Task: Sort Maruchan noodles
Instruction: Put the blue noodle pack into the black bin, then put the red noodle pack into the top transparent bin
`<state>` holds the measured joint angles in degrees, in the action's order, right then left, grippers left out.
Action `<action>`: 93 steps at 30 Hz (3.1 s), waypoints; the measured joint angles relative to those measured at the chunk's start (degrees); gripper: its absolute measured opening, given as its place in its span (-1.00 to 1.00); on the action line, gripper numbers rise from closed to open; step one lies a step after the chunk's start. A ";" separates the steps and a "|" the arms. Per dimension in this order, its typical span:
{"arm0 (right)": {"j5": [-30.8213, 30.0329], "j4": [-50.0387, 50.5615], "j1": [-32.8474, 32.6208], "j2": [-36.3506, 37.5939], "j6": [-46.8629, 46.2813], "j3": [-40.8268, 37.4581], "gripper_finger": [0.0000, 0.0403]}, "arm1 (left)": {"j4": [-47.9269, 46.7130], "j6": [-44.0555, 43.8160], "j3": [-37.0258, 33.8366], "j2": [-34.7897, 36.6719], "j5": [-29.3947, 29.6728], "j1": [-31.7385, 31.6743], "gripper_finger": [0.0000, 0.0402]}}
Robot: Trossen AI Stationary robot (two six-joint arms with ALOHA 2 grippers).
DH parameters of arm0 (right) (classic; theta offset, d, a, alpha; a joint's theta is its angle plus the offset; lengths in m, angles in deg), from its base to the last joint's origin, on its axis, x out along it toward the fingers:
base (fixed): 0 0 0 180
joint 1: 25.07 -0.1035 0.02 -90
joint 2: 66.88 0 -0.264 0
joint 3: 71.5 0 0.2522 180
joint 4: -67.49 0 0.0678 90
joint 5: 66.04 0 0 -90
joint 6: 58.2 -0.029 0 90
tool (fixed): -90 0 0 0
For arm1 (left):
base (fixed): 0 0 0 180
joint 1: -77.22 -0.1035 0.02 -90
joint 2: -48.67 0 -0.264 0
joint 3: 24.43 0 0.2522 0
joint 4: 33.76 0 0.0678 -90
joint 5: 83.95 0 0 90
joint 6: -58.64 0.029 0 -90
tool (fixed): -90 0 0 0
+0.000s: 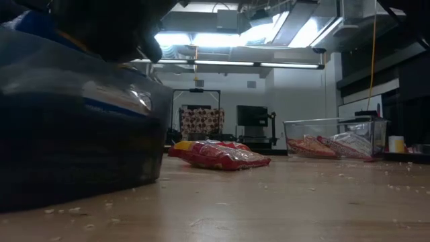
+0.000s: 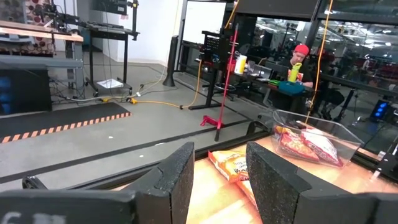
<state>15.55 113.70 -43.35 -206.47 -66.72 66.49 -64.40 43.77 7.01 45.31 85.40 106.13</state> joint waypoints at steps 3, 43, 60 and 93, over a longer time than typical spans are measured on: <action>0.25 0.31 0.07 0.44 0.12 0.17 -0.51 | 0.00 0.00 0.00 0.00 0.00 -0.01 -0.30; 8.90 -5.33 28.76 -10.68 11.56 7.87 0.84 | -0.26 -1.51 0.00 -0.02 4.22 0.00 -0.30; 5.16 -5.69 28.24 -14.03 5.47 7.98 0.26 | -1.51 -1.05 0.00 -0.02 5.46 0.00 -0.30; 0.08 14.94 27.45 4.50 -15.44 7.89 -1.00 | -1.66 -1.16 0.00 -0.02 5.01 -0.01 -0.30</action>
<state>15.63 128.64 -15.90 -201.97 -82.16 74.38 -66.07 42.61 7.01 45.29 90.41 106.12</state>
